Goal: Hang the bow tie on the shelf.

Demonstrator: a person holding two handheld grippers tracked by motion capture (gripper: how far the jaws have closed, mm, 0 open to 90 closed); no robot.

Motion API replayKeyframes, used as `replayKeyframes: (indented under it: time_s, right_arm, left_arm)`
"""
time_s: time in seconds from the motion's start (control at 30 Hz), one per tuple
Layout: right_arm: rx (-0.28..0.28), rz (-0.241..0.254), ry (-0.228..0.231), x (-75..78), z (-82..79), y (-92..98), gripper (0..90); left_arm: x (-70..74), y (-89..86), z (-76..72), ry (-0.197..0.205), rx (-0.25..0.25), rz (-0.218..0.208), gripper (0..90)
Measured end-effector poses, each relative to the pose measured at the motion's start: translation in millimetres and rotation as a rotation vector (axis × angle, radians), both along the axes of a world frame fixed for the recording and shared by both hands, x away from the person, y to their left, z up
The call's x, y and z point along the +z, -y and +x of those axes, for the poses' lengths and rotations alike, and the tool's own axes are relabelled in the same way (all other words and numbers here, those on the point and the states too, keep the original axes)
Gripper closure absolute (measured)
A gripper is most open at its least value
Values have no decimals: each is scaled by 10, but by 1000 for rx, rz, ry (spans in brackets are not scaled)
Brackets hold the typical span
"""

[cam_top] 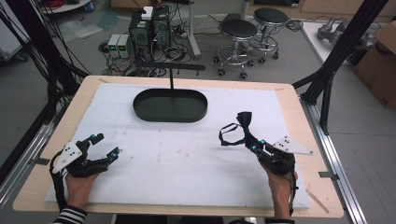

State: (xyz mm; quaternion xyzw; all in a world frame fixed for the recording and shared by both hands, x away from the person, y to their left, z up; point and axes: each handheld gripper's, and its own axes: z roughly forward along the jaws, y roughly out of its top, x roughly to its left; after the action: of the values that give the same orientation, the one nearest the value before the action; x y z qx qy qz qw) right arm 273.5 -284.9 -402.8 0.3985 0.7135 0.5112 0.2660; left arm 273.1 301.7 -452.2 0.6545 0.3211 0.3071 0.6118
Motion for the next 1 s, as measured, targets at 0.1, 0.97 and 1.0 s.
replayKeyframes:
  time_s: [0.1, 0.97, 1.0]
  right_arm:
    - [5, 26, 42, 39, 24, -40, 809]
    - [63, 90, 94, 500, 472, -621, 809]
    - [63, 85, 96, 523, 497, -649, 809]
  left_arm:
    - [1, 2, -1, 1, -1, 3, 184]
    - [1, 0, 1, 1, -4, 2, 184]
    - [0, 1, 1, 1, -4, 2, 184]
